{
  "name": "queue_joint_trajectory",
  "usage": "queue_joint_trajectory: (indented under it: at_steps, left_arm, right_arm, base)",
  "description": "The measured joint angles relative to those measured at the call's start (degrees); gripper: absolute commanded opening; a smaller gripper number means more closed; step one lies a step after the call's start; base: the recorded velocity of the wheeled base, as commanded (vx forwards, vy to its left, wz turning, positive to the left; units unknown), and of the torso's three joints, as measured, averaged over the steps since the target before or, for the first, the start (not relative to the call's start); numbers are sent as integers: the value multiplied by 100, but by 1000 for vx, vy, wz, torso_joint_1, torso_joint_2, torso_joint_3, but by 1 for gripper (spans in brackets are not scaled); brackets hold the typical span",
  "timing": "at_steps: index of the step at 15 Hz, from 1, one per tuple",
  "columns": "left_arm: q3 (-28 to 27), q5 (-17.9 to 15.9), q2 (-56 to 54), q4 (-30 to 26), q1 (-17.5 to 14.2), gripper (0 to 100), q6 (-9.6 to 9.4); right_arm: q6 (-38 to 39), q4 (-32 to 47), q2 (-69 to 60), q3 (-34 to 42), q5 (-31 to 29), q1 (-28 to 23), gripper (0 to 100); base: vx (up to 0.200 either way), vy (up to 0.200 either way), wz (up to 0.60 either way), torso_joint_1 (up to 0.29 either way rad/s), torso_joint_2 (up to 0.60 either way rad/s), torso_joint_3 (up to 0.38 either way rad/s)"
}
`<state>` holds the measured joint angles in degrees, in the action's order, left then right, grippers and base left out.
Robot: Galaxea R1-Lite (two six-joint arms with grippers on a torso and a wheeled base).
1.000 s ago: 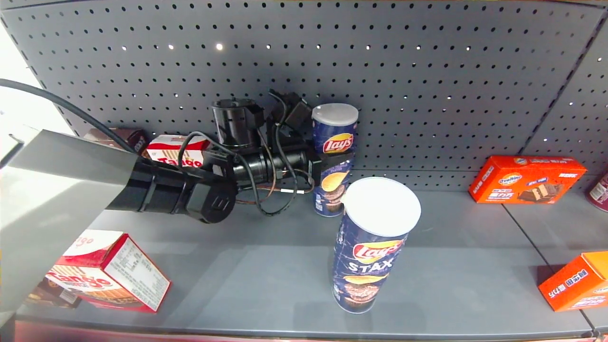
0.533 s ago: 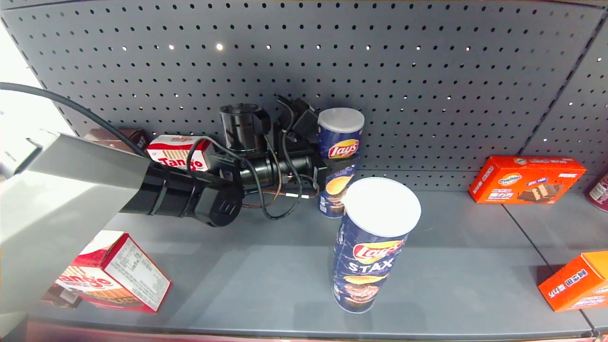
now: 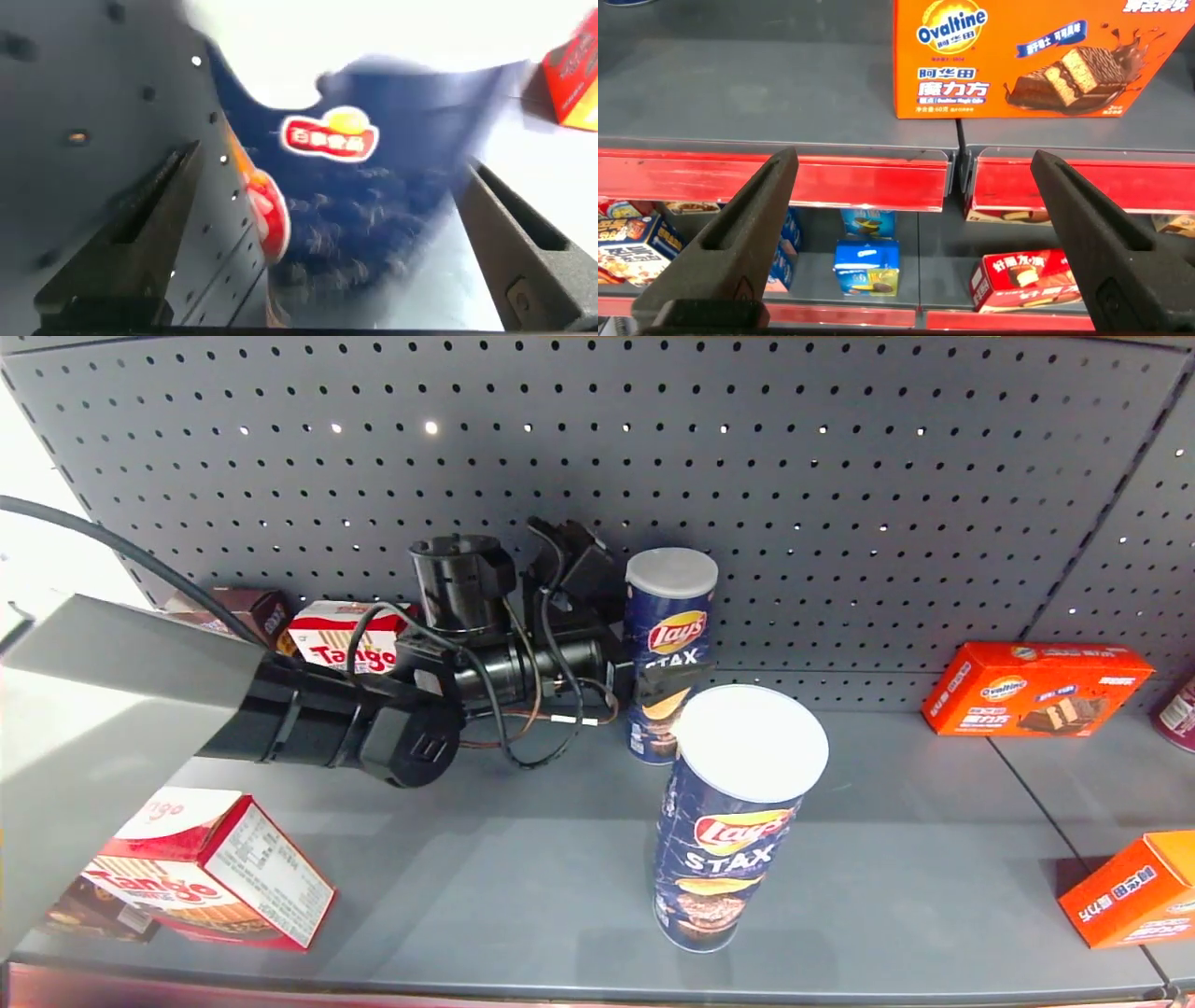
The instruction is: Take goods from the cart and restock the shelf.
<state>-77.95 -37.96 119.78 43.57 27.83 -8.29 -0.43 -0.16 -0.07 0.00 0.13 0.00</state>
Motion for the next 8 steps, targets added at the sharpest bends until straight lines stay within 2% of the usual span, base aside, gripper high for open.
queue_joint_trajectory:
  at_steps: [2, 4, 6, 8]
  left_arm:
    - [406, 33, -352, 5, 2, 100, -2]
    - [894, 224, -752, 9, 2, 100, -11]
    - [1334, 785, -1130, 24, 11, 100, -27]
    - [1704, 1587, -1441, 150, 30, 100, -20]
  right_arm:
    - [0, 0, 0, 0, 0, 0, 100]
    - [0, 0, 0, 0, 0, 0, 100]
    - [0, 0, 0, 0, -4, 0, 100]
    - [0, 0, 0, 0, -2, 0, 100]
  base:
    - [0, 0, 0, 0, 0, 0]
    - [0, 0, 0, 0, 0, 0]
    - [0, 0, 0, 0, 0, 0]
    - [0, 0, 0, 0, 0, 0]
